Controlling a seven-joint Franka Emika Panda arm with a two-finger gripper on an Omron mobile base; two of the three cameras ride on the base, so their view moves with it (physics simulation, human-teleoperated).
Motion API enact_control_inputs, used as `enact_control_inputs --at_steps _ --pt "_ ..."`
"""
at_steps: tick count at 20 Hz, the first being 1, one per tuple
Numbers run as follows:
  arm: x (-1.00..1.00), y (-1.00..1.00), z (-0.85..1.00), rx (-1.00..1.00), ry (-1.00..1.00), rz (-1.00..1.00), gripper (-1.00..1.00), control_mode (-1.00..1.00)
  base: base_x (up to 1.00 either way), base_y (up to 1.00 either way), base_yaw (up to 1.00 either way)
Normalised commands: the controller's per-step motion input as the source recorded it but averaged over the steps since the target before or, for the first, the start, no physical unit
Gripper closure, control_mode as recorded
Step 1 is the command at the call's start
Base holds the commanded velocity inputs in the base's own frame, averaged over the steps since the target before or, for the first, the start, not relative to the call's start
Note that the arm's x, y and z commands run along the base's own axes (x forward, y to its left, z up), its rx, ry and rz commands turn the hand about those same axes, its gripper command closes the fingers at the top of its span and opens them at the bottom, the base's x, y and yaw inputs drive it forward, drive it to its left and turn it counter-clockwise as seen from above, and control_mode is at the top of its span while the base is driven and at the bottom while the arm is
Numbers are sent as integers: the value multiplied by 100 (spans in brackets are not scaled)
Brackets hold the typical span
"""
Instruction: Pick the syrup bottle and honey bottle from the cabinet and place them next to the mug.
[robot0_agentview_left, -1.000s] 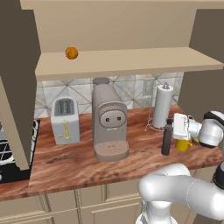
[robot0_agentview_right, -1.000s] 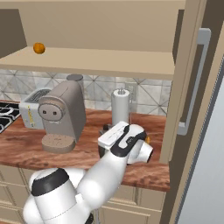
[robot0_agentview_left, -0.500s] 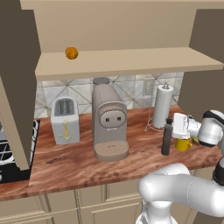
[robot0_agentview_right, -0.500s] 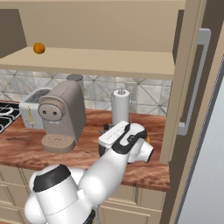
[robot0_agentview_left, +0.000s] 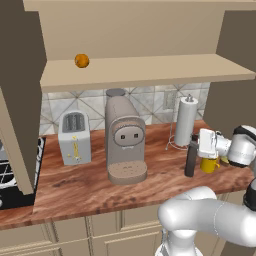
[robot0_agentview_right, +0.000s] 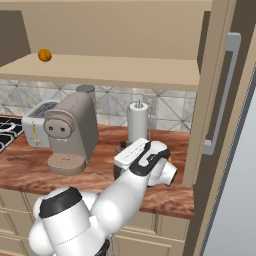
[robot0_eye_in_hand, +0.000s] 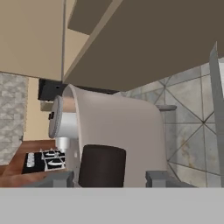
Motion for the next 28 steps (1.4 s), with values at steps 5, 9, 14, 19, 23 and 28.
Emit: enact_control_inputs --at_steps 5,9,14,19,23,28 --pt "-8 0 0 0 -1 0 -100 -100 0 0 0" --pt "-16 0 0 0 0 0 -100 -100 0 0 0" --pt "-17 0 0 0 0 0 -100 -100 0 0 0" --pt "-18 0 0 0 0 0 -100 -100 0 0 0" --pt "-24 0 0 0 0 0 -100 -100 0 0 0" --pt "-21 0 0 0 0 0 -100 -100 0 0 0"
